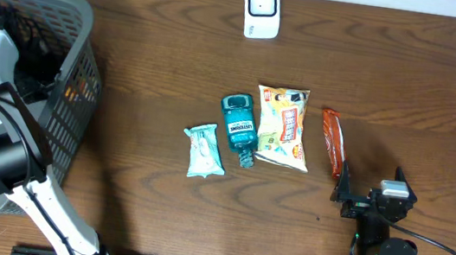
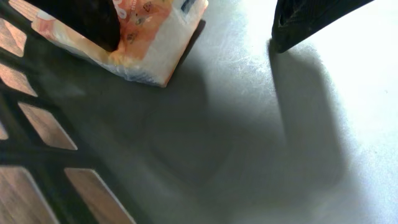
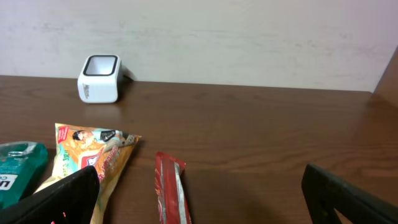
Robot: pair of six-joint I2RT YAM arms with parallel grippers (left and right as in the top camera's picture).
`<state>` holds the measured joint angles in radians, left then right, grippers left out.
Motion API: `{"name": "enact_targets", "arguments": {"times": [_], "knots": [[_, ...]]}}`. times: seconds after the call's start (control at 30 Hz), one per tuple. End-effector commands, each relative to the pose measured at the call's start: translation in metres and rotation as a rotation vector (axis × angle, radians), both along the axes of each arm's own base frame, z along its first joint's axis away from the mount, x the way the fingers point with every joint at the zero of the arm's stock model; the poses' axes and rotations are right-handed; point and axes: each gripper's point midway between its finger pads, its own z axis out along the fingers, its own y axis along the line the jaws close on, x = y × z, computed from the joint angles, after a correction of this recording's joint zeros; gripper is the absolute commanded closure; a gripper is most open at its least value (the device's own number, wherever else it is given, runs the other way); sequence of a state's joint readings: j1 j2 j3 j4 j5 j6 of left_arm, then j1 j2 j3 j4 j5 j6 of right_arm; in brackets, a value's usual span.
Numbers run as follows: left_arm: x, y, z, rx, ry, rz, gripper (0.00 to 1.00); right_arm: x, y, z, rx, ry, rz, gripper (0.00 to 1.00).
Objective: Scan the item barcode
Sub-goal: 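Reach into basket and grasp the small orange box with left gripper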
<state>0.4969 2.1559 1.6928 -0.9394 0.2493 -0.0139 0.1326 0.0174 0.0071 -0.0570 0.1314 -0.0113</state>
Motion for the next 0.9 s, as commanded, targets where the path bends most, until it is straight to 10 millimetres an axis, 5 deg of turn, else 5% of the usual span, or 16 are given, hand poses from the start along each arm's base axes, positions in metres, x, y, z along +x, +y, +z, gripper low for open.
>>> {"name": "enact_targets", "arguments": {"times": [0.0,0.03,0.13,0.2,0.4,0.53,0.67,0.87], "knots": [[0.002,-0.02,-0.015,-0.014,0.018,-0.107,0.22,0.0,0.0,-0.001,-0.005,0.001,-0.003,0.01],[0.002,-0.022,-0.017,0.003,0.027,-0.116,0.23,0.0,0.0,-0.001,-0.006,0.0,-0.003,0.01],[-0.005,-0.024,-0.025,0.013,0.053,-0.122,0.78,0.0,0.0,-0.001,-0.006,0.0,-0.003,0.01],[-0.009,-0.025,-0.029,0.007,0.065,-0.12,0.92,0.0,0.0,-0.001,-0.006,0.001,-0.003,0.01],[-0.015,-0.024,-0.032,0.001,0.076,-0.098,0.93,0.0,0.0,-0.001,-0.006,0.001,-0.003,0.01],[-0.026,0.009,-0.018,0.1,0.112,0.1,0.93,0.0,0.0,-0.001,-0.006,0.0,-0.003,0.01],[-0.039,0.039,0.014,0.199,0.095,0.247,0.93,0.0,0.0,-0.001,-0.006,0.001,-0.003,0.01],[-0.048,0.061,0.091,0.273,-0.068,0.429,0.93,0.0,0.0,-0.001,-0.006,0.0,-0.003,0.01]]}}
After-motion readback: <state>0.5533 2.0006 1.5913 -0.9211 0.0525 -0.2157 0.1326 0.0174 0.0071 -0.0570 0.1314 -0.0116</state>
